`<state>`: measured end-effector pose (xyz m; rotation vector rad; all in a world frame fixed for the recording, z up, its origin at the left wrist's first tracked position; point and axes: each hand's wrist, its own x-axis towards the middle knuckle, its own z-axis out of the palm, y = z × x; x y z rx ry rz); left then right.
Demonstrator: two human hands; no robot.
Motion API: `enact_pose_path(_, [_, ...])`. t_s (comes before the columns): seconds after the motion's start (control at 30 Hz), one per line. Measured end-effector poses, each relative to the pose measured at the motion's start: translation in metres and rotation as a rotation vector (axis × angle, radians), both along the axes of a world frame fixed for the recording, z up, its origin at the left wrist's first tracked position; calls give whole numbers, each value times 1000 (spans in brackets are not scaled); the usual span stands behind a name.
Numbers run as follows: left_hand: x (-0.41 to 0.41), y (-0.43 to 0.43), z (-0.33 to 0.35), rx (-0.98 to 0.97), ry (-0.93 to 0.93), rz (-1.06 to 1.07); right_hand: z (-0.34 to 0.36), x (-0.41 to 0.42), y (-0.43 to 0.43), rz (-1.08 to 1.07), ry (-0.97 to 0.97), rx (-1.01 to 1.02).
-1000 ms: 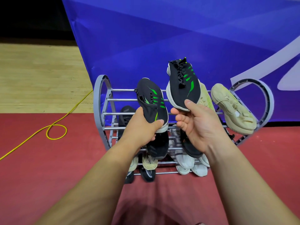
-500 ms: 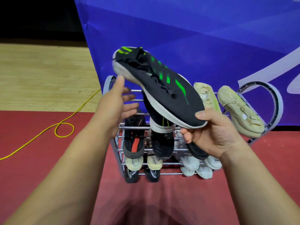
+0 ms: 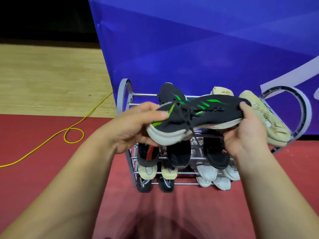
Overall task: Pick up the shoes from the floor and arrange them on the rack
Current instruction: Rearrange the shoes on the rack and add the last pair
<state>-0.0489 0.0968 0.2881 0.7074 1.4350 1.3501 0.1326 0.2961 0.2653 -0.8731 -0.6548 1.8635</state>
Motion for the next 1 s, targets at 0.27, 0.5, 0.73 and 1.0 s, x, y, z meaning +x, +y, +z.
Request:
enact_pose_path(0.27, [4,-1,-16,69,-101,-131,14,-34,-44,381,-162,421])
enact_pose_path(0.5, [-12,17,-37,50,118,341,-15,-37,-48,485,-883,730])
enact_pose_path(0.73, [-19,25,-53,-44,170,451,-36,-38,-51,658,-1102,880])
enact_pose_path(1.0, [-20,25,-57,-171,295,519,-42,-39,-52,605,-1145,1021])
